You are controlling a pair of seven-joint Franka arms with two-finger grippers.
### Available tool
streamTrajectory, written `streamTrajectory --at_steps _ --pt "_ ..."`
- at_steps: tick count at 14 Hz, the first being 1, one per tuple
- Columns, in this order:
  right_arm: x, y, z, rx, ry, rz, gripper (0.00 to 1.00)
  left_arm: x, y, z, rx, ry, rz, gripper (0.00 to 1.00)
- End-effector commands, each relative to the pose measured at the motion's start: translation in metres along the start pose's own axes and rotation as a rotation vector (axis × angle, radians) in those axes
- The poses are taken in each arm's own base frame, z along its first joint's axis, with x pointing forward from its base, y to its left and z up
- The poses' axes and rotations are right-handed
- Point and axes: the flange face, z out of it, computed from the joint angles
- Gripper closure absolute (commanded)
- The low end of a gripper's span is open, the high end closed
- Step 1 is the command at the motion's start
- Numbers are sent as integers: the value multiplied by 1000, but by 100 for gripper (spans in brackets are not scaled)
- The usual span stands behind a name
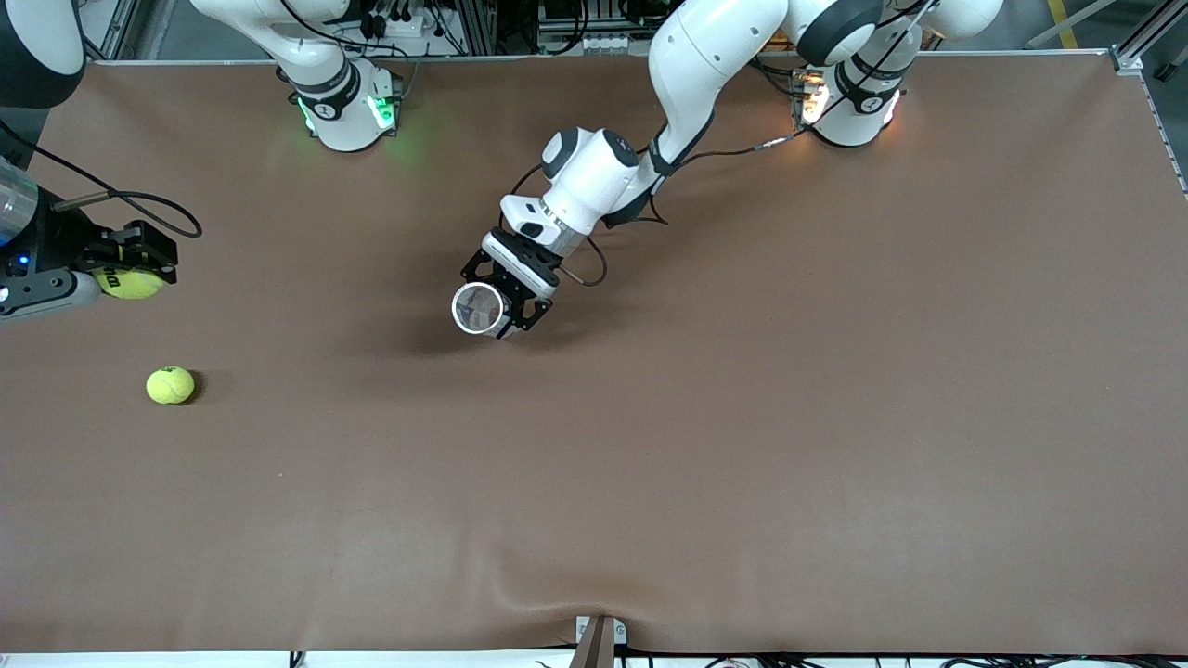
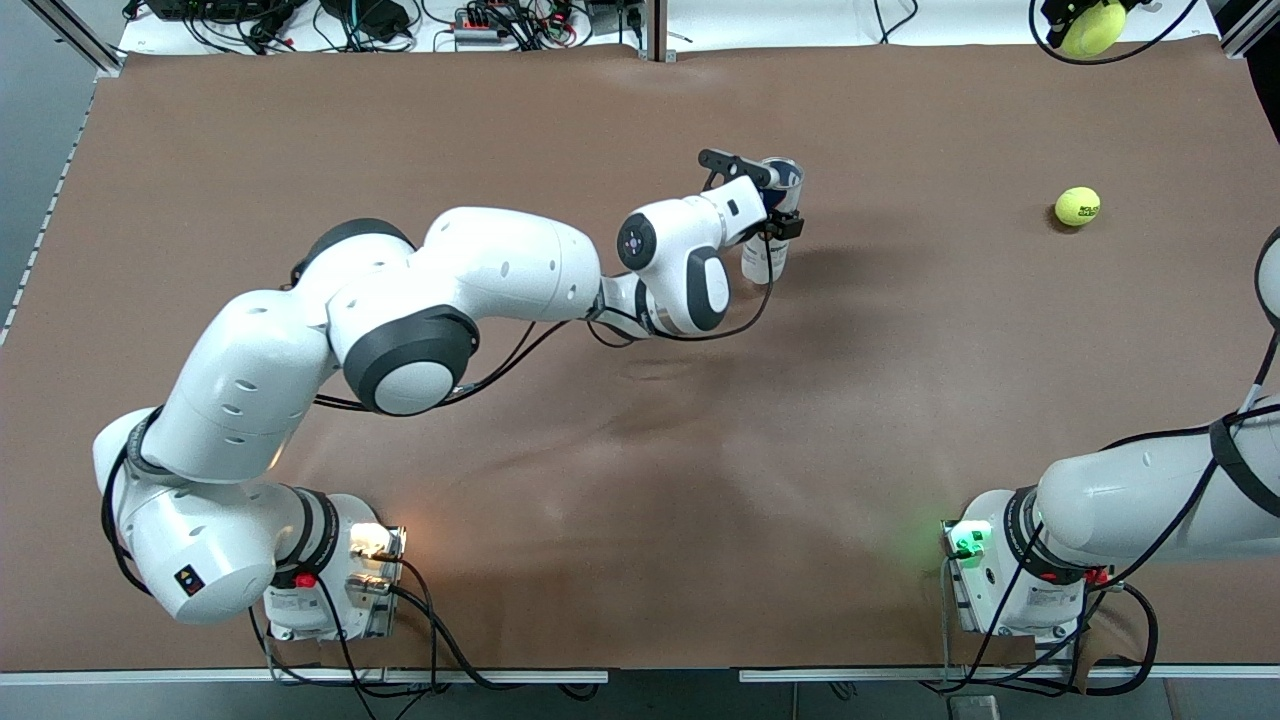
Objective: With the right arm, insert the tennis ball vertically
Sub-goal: 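Carry the ball with the right gripper over the can's open rim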
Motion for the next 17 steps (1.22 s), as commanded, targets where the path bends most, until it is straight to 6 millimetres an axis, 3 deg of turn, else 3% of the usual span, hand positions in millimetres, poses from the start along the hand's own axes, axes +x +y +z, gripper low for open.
streamTrajectory --at_steps 1,10,13,17 --pt "3 -15 -6 7 7 27 100 -10 19 6 -2 39 -20 23" --pt "4 -12 -2 9 6 32 100 -31 17 19 7 23 0 22" --pt "6 -18 -1 9 7 24 100 -35 23 19 1 19 3 13" --pt "5 -25 -2 10 3 38 100 -35 25 18 -3 19 5 17"
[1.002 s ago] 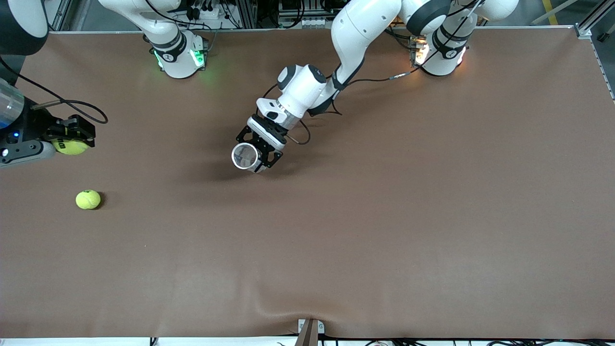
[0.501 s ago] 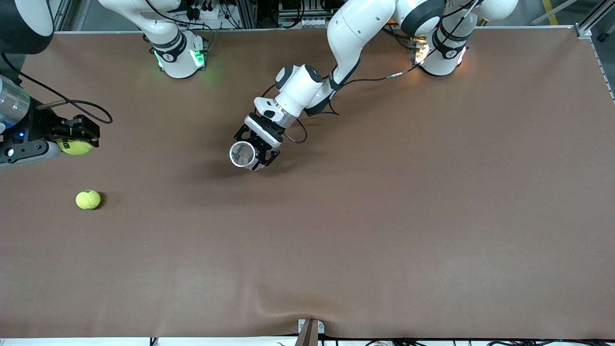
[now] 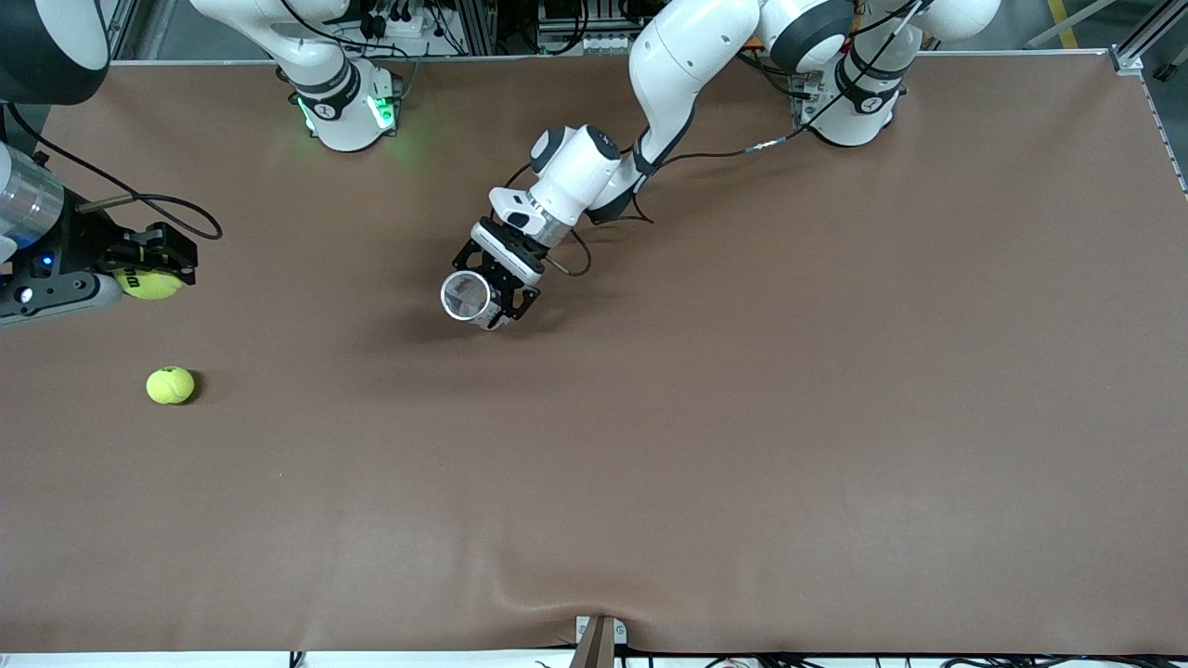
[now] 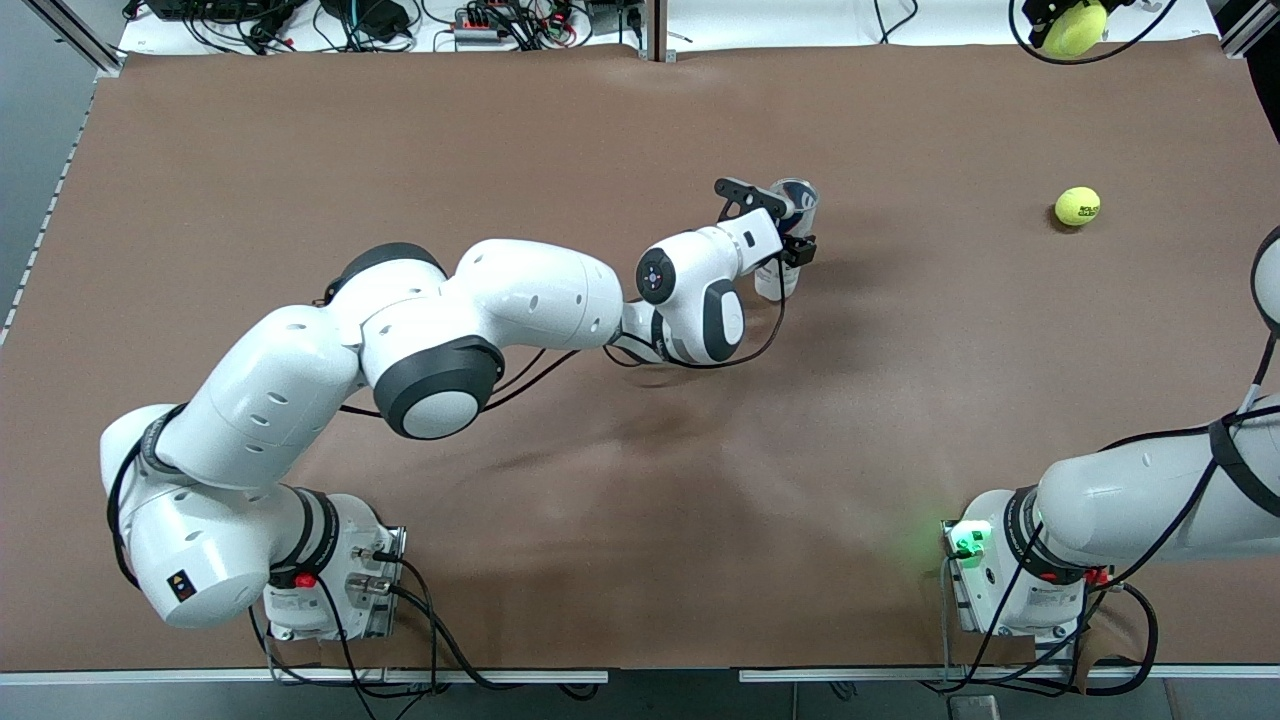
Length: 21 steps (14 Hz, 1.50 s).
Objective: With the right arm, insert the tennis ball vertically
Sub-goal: 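Carry the ball with the right gripper over the can's open rim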
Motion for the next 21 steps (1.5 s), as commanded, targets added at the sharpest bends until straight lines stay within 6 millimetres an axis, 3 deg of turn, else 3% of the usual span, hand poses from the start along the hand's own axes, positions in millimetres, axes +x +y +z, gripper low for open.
streamTrajectory --at_steps 1,5,8,10,17,21 --pt "-1 -3 -3 9 -1 16 100 -4 3 4 4 12 -12 18" --pt "-9 -27 6 7 -21 60 100 -2 10 2 -5 16 -5 24" --pt "-11 -73 15 3 -30 90 100 6 -3 3 20 36 30 24" --pt "-7 -99 23 1 -13 127 100 4 -1 5 17 39 76 24" --pt "-5 -198 75 7 41 250 100 6 -3 6 13 48 127 23" --pt "-12 -238 119 17 80 295 100 6 -1 6 11 48 130 23"
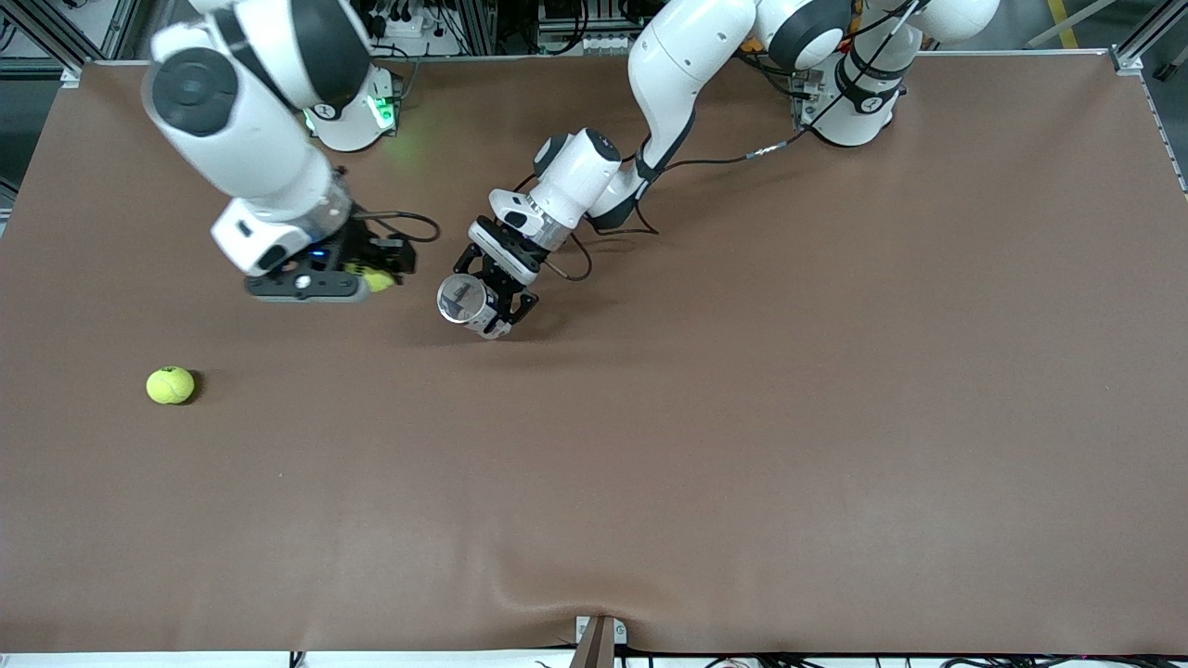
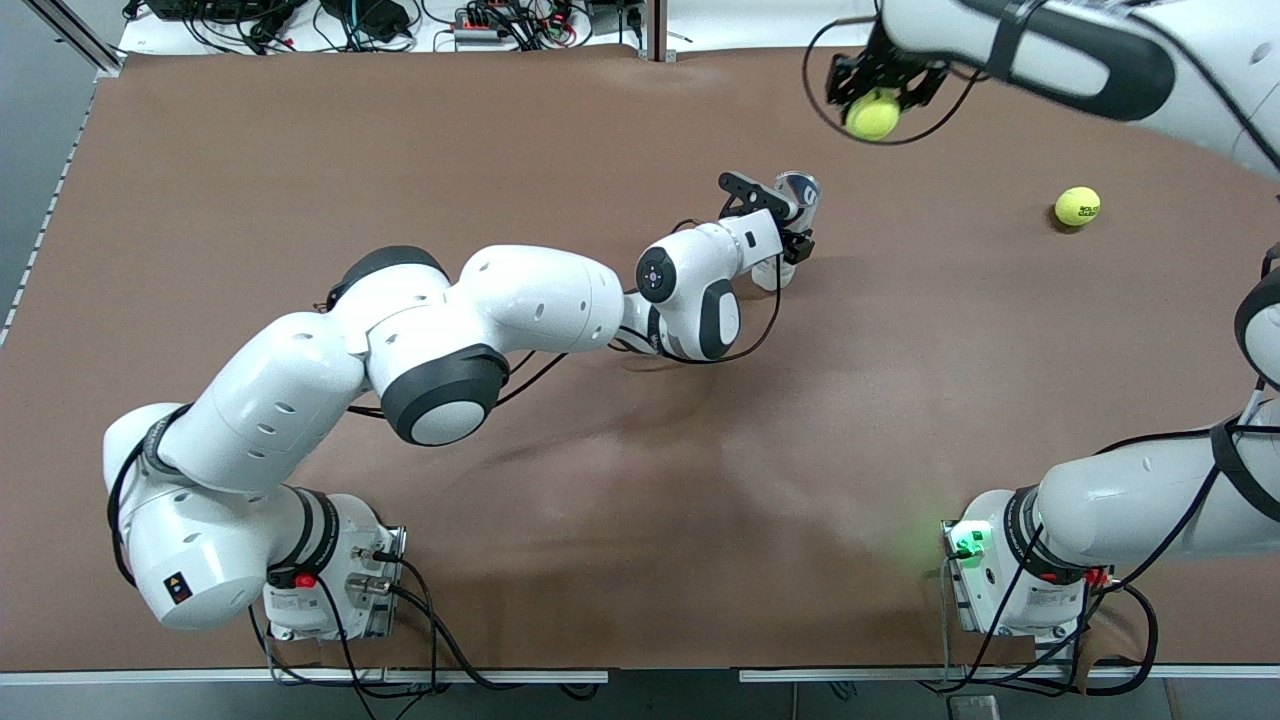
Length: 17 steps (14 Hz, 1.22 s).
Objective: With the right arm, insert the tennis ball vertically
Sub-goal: 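Carry the ball with the right gripper over the can's open rim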
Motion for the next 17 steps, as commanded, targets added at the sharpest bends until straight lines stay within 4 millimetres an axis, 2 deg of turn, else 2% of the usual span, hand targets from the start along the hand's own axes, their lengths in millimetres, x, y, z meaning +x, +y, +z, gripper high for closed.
streamTrajectory --at_steps 1,3,5,11,15,17 --pt "-15 -8 17 -2 29 38 100 0 3 4 -2 18 25 23" --pt "-13 -8 23 4 36 39 100 -2 4 6 -10 20 63 24" --pt "-13 -9 37 14 44 36 100 -2 5 6 -12 21 71 24" --pt "-7 -15 64 24 16 28 100 -2 5 6 -12 21 69 25" --pt "-17 -38 84 27 -14 -16 100 -3 6 5 -13 19 68 24" --pt "-17 -42 94 28 -29 -23 100 -3 6 5 -13 19 68 24"
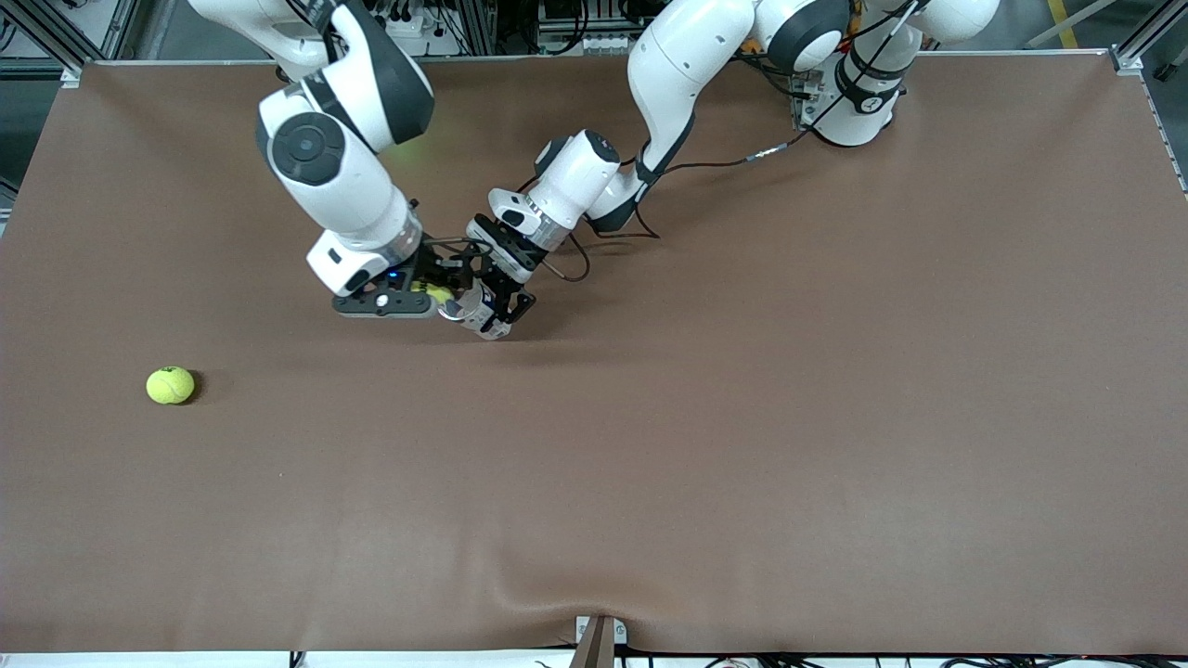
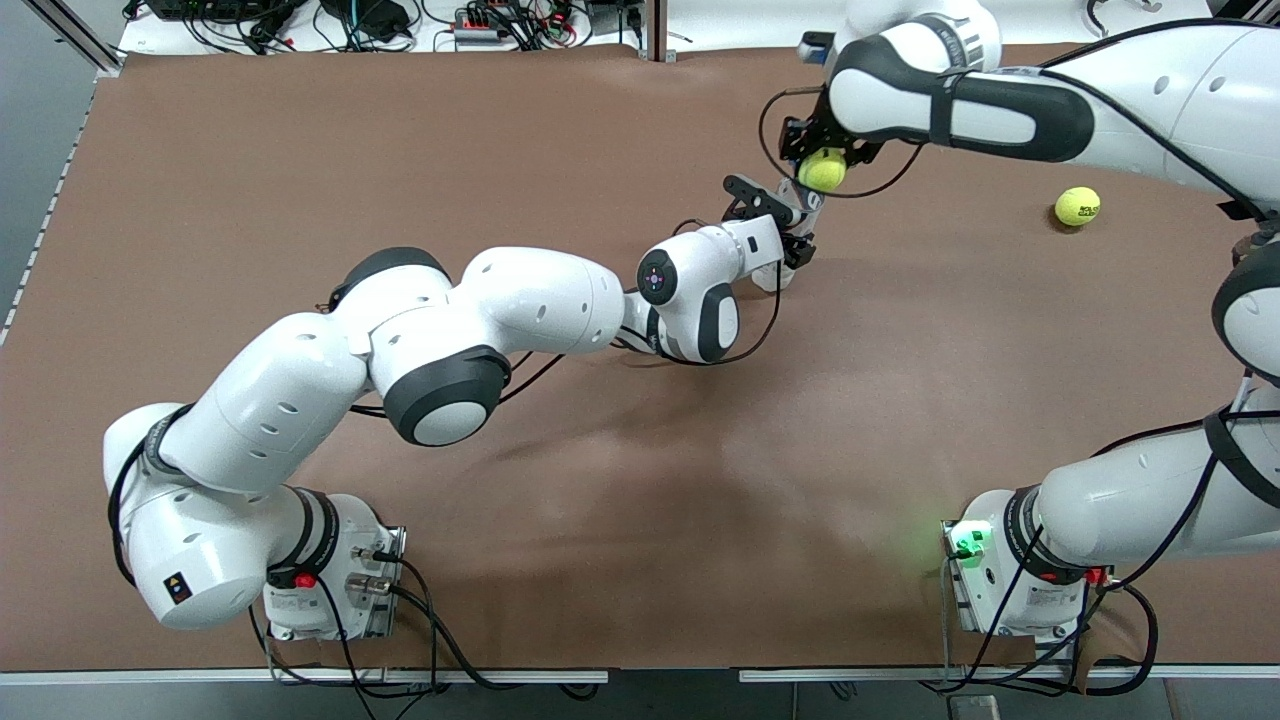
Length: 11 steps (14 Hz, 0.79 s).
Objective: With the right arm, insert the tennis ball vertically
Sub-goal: 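Carry the ball with the right gripper over the can's open rim, then open the right gripper to drop the ball into the can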
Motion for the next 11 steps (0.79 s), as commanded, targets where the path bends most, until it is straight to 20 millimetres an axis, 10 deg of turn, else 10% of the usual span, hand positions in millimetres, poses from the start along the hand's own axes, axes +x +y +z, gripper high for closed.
streamTrajectory --at_steps 1,9,10,11 --pt "-2 -5 15 -5 -15 3 100 3 3 2 -2 22 17 24" --pt "0 -4 27 -4 -31 7 100 2 3 2 -1 20 17 24" --pt "0 -5 28 -2 -30 6 86 3 3 2 -2 22 15 24" --pt "0 -4 28 -3 -30 7 52 3 3 2 -2 22 15 24"
